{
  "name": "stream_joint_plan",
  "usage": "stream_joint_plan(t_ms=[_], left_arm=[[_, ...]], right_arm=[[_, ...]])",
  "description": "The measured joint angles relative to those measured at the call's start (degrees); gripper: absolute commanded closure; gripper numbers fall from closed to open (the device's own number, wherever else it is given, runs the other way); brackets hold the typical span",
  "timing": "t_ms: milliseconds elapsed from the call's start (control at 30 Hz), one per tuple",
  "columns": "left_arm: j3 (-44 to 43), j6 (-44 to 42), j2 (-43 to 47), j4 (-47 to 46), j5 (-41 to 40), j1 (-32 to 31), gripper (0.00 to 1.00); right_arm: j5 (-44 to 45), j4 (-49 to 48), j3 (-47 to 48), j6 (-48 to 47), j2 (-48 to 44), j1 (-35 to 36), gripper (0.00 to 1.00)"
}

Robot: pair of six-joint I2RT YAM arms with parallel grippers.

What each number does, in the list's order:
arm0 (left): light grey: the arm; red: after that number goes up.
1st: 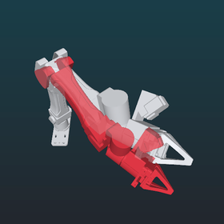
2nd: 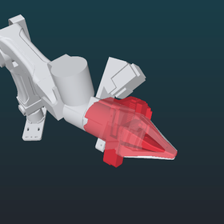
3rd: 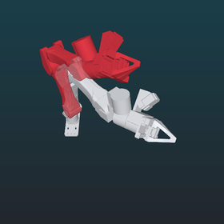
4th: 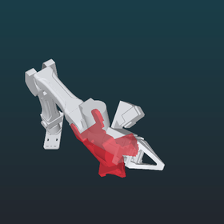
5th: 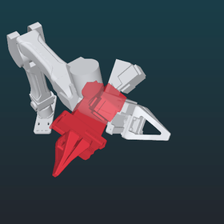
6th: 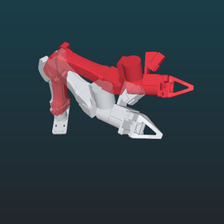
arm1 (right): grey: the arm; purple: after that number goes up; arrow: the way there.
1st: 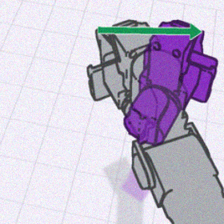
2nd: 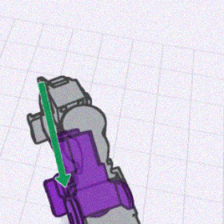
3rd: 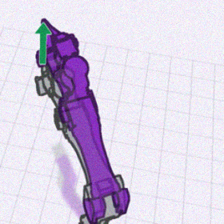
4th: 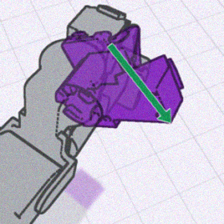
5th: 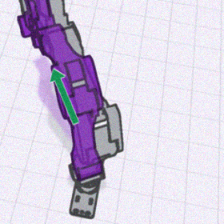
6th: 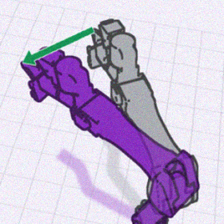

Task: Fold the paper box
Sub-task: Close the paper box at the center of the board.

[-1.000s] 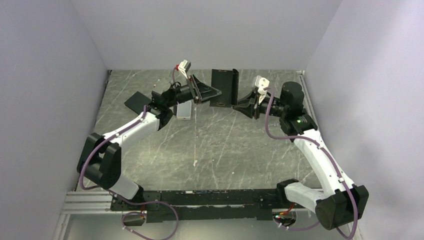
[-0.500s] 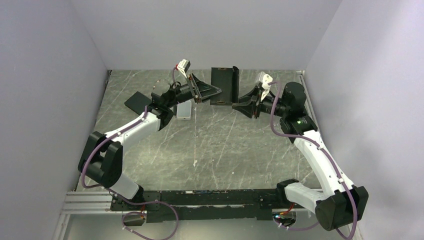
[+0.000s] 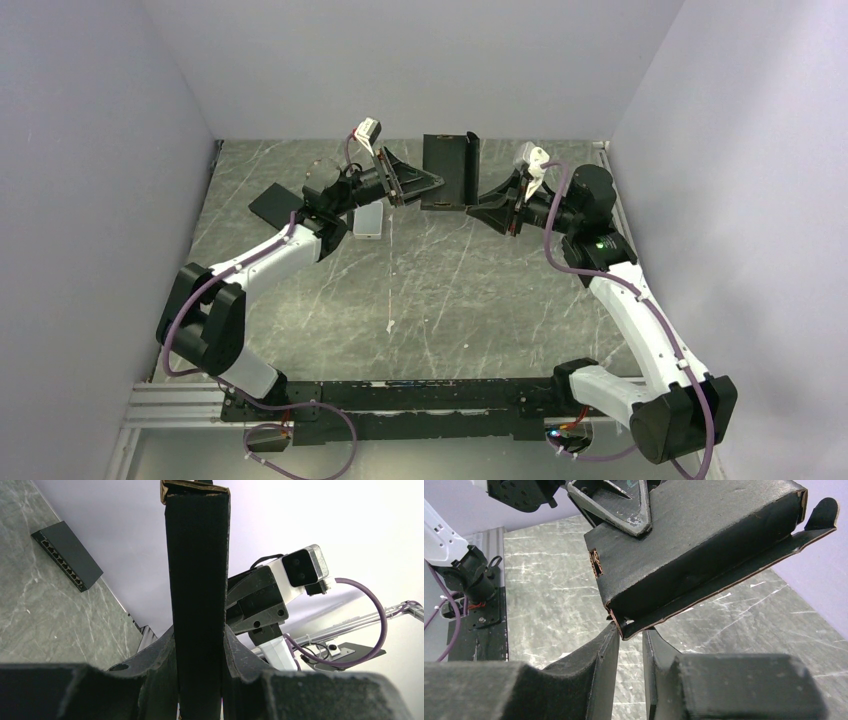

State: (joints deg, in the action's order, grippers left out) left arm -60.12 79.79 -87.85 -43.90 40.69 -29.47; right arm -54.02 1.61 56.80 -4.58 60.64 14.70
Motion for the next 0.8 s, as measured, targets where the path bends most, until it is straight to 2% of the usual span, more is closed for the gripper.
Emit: stream_joint_plan(t_ms=[300, 800], left_arm=[[0.02, 0.44, -0.02, -0.17, -0.04, 0.0, 1.0], [0.02, 1.95, -1.6, -2.36, -0.28, 0.02, 1.0]], right_arm=[[0.11, -0.42, -0.09, 2.64, -0.02, -0.15, 0.85], [2.19, -3.02, -1.77, 6.62, -0.59, 0.13, 0.92]])
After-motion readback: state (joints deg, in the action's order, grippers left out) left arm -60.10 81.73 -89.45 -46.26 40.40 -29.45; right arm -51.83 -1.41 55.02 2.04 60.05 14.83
